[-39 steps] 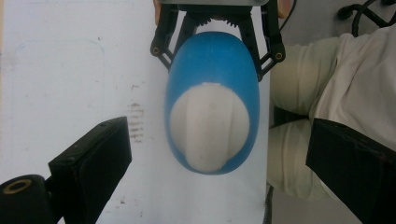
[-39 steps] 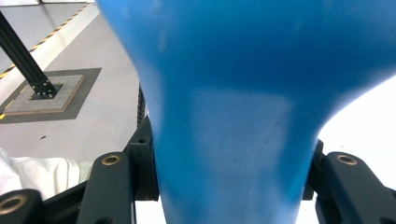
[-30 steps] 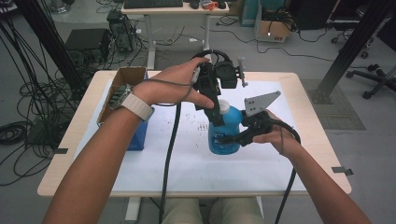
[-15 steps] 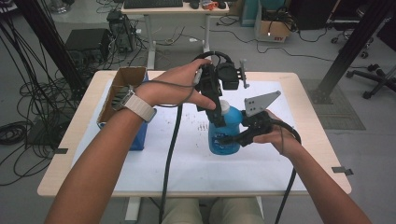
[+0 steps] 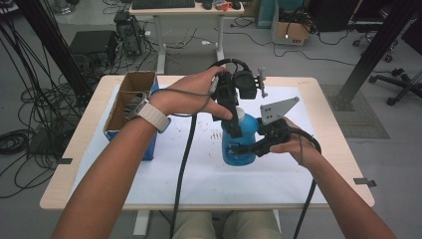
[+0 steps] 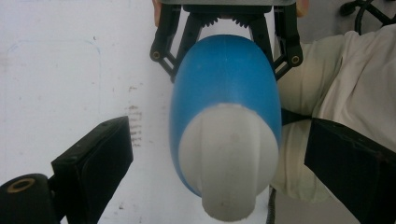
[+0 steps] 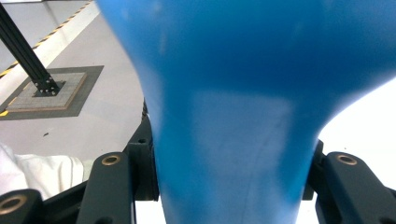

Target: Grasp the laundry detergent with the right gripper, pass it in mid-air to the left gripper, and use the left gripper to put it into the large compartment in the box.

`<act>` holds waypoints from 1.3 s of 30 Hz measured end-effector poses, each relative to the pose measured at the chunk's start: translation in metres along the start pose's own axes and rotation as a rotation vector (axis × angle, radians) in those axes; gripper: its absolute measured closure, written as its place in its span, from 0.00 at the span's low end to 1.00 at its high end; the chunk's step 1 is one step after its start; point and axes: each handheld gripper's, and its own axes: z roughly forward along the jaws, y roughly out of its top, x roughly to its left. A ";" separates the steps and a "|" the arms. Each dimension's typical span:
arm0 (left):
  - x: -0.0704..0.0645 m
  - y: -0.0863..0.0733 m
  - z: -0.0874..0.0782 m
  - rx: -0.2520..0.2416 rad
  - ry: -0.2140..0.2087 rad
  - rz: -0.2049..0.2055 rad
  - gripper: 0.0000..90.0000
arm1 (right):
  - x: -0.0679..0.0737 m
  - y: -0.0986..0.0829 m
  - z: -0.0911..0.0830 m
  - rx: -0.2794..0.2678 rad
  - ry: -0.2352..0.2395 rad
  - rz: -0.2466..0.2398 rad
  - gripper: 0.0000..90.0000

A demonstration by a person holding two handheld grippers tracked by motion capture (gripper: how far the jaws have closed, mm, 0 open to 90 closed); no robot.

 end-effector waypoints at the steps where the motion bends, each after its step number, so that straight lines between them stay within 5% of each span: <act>1: 0.000 0.000 0.001 -0.001 0.000 0.003 0.09 | 0.000 0.000 0.000 0.000 -0.004 0.000 0.48; 21: 0.003 0.000 0.022 0.009 -0.038 -0.004 0.12 | 0.004 0.000 0.001 0.004 0.006 0.015 0.48; 39: 0.002 0.004 0.027 0.027 -0.079 0.027 0.30 | 0.003 -0.002 0.002 0.011 -0.006 -0.002 0.48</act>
